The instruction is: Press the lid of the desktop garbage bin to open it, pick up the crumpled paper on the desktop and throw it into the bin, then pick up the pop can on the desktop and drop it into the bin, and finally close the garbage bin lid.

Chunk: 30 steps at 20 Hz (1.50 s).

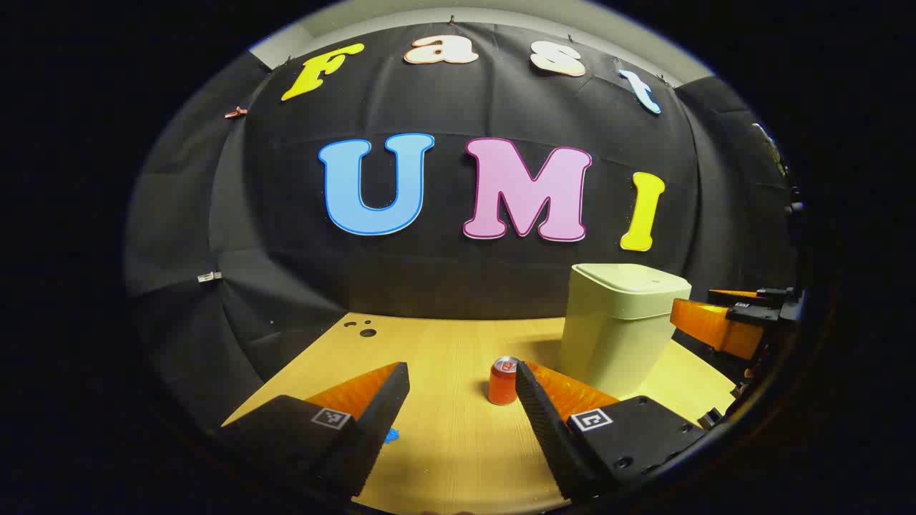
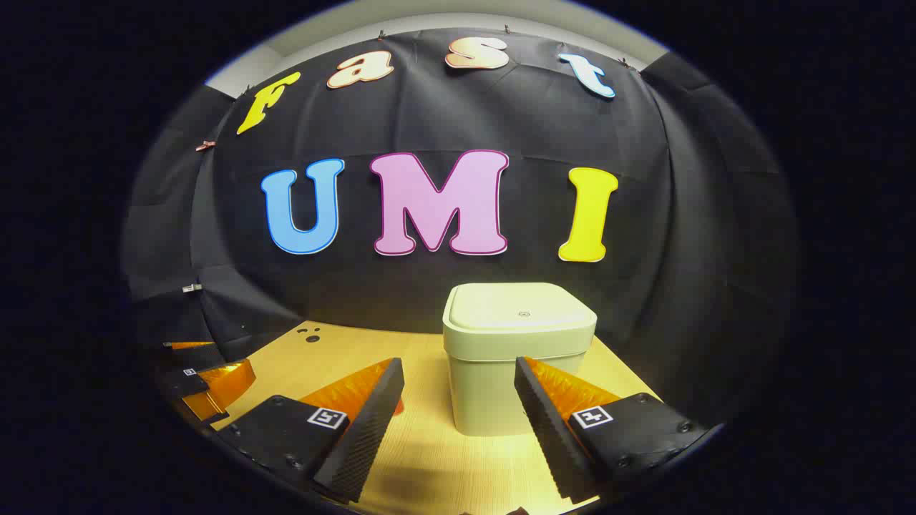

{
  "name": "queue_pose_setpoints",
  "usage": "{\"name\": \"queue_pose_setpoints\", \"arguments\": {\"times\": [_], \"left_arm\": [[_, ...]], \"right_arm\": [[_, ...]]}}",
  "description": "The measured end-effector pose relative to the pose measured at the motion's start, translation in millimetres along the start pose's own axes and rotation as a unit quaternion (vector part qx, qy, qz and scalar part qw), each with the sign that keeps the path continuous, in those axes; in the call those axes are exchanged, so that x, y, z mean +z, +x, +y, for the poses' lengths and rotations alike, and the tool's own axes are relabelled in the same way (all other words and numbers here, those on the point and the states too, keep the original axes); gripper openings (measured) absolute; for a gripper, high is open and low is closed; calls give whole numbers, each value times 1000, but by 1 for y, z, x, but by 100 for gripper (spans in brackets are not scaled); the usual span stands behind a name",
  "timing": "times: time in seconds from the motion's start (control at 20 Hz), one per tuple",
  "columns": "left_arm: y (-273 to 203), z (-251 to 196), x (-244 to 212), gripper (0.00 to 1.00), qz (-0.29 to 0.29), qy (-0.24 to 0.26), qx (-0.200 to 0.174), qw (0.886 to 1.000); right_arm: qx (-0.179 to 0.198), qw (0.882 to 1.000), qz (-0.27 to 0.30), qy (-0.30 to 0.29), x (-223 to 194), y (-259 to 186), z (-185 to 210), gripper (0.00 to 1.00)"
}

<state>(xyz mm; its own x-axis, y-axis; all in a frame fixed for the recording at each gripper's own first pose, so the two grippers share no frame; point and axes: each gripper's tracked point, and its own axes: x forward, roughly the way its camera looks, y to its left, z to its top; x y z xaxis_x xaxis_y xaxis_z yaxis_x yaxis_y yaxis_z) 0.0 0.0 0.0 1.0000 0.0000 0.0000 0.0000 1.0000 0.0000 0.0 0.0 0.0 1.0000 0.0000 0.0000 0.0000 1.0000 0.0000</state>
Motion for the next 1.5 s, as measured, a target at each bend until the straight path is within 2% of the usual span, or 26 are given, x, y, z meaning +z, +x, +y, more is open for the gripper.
{"name": "queue_pose_setpoints", "arguments": {"times": [1.4,1.5], "left_arm": [[20,-33,-5,95,25,24,-3,999],[24,-33,-6,95,27,25,-4,999]], "right_arm": [[11,1000,18,12,-10,16,-27,98],[8,1000,15,8,-7,17,-28,95]]}}
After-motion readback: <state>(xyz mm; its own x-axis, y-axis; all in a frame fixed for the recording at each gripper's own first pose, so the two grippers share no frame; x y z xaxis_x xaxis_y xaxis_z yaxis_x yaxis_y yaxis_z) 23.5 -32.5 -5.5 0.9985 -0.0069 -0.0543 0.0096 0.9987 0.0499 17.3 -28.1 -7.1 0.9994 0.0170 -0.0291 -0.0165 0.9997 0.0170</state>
